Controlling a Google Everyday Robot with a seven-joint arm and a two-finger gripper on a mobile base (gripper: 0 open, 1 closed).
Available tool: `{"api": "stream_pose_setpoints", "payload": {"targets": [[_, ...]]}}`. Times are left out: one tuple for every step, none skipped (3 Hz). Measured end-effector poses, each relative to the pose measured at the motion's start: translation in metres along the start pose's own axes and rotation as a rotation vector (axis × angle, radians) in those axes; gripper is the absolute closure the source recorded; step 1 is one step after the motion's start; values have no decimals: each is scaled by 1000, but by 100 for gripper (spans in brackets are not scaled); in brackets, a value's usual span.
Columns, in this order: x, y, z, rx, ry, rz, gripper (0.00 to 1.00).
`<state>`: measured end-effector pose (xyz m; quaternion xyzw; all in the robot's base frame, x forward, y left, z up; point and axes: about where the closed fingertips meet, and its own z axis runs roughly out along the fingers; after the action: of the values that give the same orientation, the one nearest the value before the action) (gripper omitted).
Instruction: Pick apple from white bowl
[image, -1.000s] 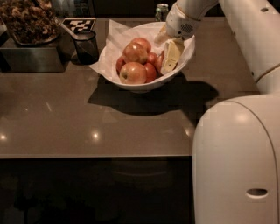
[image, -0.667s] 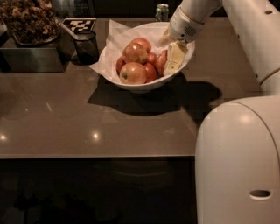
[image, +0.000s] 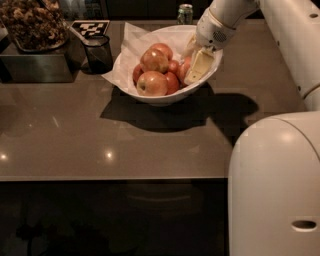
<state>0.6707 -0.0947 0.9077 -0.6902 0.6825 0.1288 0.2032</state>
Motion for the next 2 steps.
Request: {"api": "stream_pose_setpoints", "payload": {"targets": [[-1,-1,-2,12,-24,7,62],[1,2,-3,8,-34,23,86]]}}
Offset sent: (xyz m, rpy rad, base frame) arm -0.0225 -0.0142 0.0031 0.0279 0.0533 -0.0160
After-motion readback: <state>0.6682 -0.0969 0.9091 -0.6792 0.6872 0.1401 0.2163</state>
